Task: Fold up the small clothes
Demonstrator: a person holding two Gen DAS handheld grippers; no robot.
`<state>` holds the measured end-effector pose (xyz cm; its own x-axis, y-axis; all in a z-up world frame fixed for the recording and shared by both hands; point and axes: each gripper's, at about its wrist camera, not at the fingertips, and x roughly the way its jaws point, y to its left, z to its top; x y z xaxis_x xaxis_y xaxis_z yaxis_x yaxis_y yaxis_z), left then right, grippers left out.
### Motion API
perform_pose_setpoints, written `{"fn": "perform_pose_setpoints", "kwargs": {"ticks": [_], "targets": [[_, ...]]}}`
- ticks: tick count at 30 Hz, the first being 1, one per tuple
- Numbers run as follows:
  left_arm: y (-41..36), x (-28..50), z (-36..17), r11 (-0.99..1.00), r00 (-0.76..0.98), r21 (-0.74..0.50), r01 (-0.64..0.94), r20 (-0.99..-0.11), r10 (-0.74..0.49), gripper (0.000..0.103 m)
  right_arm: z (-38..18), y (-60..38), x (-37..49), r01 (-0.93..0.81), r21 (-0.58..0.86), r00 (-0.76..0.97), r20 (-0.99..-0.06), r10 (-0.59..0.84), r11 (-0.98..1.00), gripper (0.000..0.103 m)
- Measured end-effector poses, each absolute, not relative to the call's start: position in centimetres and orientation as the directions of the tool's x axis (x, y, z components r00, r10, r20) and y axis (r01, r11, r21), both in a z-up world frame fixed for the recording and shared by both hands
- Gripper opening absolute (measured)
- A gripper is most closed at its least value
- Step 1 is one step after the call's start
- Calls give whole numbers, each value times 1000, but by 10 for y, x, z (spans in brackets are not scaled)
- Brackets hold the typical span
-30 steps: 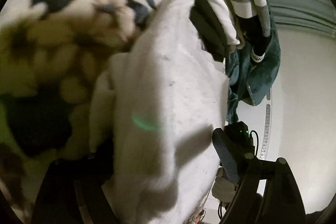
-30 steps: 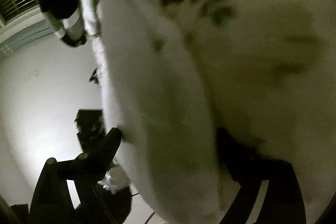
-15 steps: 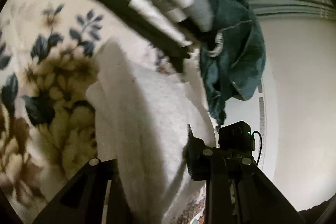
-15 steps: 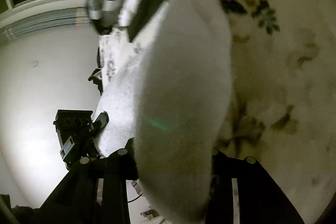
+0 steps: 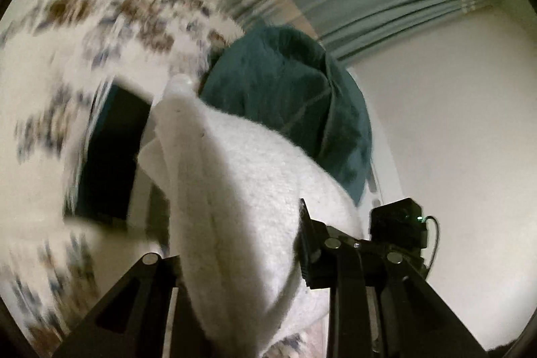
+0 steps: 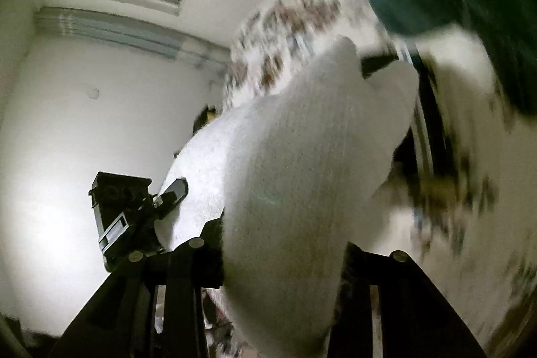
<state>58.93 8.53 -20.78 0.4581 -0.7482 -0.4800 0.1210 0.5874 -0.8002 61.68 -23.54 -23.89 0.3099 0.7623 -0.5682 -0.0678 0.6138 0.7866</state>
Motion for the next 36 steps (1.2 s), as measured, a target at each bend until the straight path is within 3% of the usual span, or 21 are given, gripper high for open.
{"fn": "perform_pose_setpoints", "kwargs": {"ticks": [4,9,13,15,16,20,21,23,25,31,36], "targets": [[88,674,-242,640,439,-764,82,-549,-711,25,-272,-221,700,-31,776,325,-588,741,630,37],[81,728,-345,729,269,-684,-9,-704,-657,25,-369,-213,751,91,731,255,-674,694,676,37],[81,727,-368,720,236,-694,-19,-702,-671,32,-406,-219,754,131,724,234,-687,688,678,41],[79,720,-356,761,267,-649,1,-733,-626,39,-400,-219,751,109,668,216,-739,639,736,53],[77,718,-351,791,281,-612,7,-758,-589,48,-397,-218,750,101,630,208,-770,603,770,64],[71,695,-325,900,358,-436,18,-838,-413,87,-374,-209,739,36,411,220,-892,394,911,77],[71,693,-324,913,371,-407,17,-845,-384,87,-367,-201,732,2,322,244,-918,312,947,77],[68,687,-322,943,400,-332,5,-864,-306,88,-359,-193,723,-23,158,276,-948,158,987,97],[64,680,-324,963,414,-270,-17,-879,-239,97,-349,-184,707,-35,24,309,-950,34,999,103],[47,648,-308,990,439,-138,-30,-892,-111,100,-319,-180,665,12,-119,353,-928,-115,993,103],[36,614,-278,996,447,-86,-12,-892,-71,100,-273,-190,618,60,-131,387,-911,-143,990,103]]}}
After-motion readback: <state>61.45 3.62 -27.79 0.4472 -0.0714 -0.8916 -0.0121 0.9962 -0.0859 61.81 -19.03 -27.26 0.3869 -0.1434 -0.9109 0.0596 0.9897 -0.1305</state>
